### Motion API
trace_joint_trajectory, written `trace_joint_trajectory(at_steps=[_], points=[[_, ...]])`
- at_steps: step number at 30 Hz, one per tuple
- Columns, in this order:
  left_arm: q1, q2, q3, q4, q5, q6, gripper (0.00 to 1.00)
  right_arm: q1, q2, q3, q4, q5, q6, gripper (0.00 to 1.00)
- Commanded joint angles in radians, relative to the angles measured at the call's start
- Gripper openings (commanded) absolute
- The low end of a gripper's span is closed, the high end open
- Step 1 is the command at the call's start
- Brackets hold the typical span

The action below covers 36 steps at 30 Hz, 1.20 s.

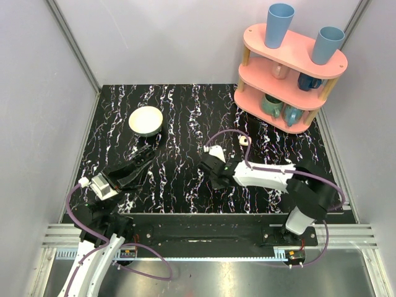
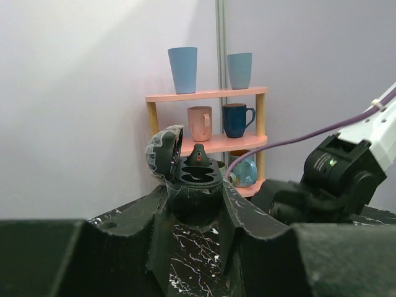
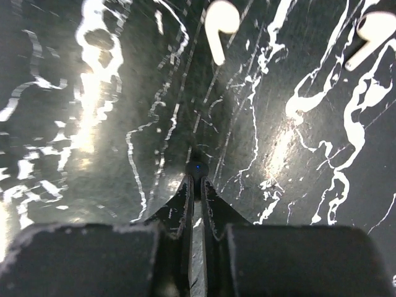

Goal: Insert the wireless bluetooth earbuds into the charging case
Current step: Place the left earbud at the center of the board, then move the left earbud to the center of the board.

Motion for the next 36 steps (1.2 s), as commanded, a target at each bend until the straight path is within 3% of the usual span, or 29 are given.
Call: trace_joint_trajectory(at_steps=[1, 6, 10, 15, 24, 33, 36], points=[[0.008, -0.051, 0.006, 0.036, 0.009, -0.011, 0.00, 0.023, 0.089, 0.067, -0.069, 0.098, 0.033, 0.00], [0.008, -0.053, 0.008, 0.030, 0.002, -0.007, 0.00, 0.048, 0.162, 0.093, -0.014, 0.076, 0.028, 0.00], [0.010, -0.053, 0.009, 0.025, -0.004, -0.005, 0.00, 0.054, 0.189, 0.096, 0.048, -0.004, 0.031, 0.09], [0.011, -0.053, 0.009, 0.024, -0.005, -0.004, 0.00, 0.057, 0.199, 0.100, 0.078, -0.021, 0.033, 0.31], [0.013, -0.054, 0.009, 0.020, -0.007, -0.004, 0.00, 0.057, 0.071, 0.082, 0.184, -0.096, -0.026, 0.41], [0.014, -0.059, 0.009, 0.017, -0.013, -0.005, 0.00, 0.054, -0.090, -0.018, 0.183, 0.059, 0.002, 0.43], [0.014, -0.059, 0.009, 0.019, -0.011, -0.007, 0.00, 0.022, -0.088, -0.051, 0.184, 0.017, 0.034, 0.43]])
